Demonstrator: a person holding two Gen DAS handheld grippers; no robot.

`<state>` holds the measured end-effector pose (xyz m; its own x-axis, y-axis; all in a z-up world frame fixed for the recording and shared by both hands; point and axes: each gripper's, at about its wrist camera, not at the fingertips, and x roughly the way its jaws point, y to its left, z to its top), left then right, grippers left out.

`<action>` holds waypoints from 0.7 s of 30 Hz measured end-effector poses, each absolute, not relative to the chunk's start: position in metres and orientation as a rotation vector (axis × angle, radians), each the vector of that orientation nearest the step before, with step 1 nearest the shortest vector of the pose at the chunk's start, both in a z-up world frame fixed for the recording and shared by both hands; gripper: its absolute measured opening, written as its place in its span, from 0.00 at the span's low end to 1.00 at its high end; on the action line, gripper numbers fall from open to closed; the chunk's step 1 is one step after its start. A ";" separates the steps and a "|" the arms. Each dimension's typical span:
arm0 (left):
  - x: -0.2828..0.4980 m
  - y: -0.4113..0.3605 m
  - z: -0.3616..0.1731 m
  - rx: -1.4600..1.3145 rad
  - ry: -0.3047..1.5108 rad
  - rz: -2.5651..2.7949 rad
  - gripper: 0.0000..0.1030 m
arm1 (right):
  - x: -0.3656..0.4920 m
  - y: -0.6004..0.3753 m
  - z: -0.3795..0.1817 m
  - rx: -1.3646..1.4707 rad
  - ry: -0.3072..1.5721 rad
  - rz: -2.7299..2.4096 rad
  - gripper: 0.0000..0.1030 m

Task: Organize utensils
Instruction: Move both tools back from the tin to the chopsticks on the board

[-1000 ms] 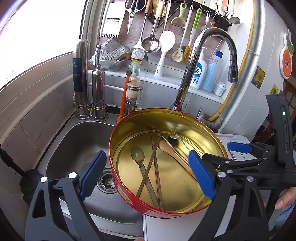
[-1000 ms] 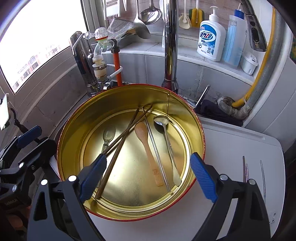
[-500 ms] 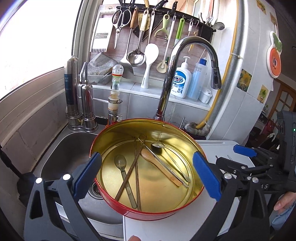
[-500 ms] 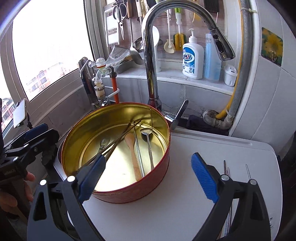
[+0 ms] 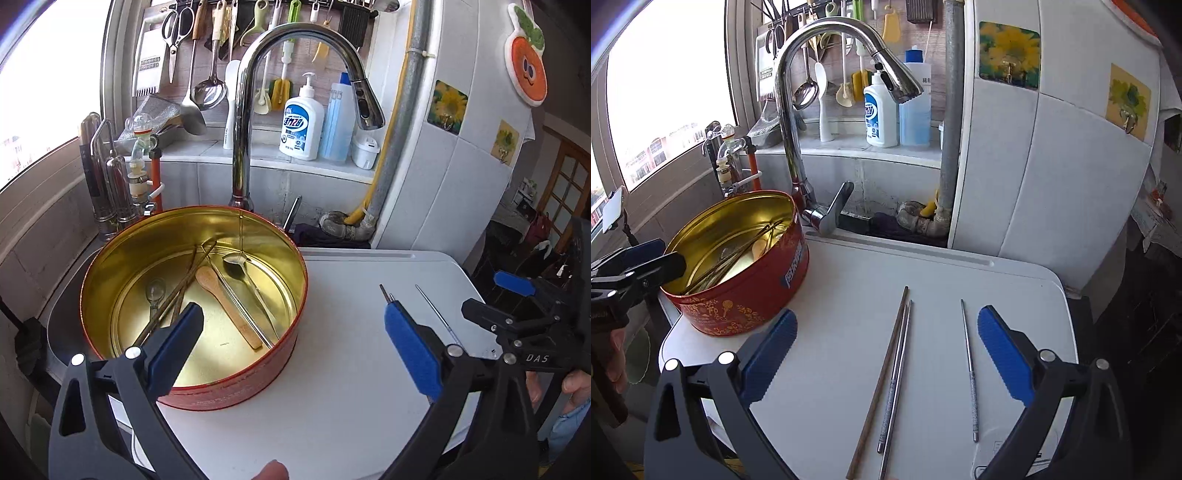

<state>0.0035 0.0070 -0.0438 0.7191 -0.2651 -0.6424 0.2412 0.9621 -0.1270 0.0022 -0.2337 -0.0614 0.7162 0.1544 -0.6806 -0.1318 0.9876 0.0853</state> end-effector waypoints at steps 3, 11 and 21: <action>0.006 -0.027 -0.056 0.009 0.772 -0.331 0.93 | 0.002 -0.267 -0.075 0.096 0.817 0.102 0.96; 0.025 -0.095 -0.097 0.073 0.918 -0.406 0.93 | 0.006 -0.314 -0.115 0.128 0.966 0.008 0.96; 0.050 -0.137 -0.143 0.135 1.069 -0.405 0.93 | 0.021 -0.330 -0.147 0.106 1.040 0.024 0.96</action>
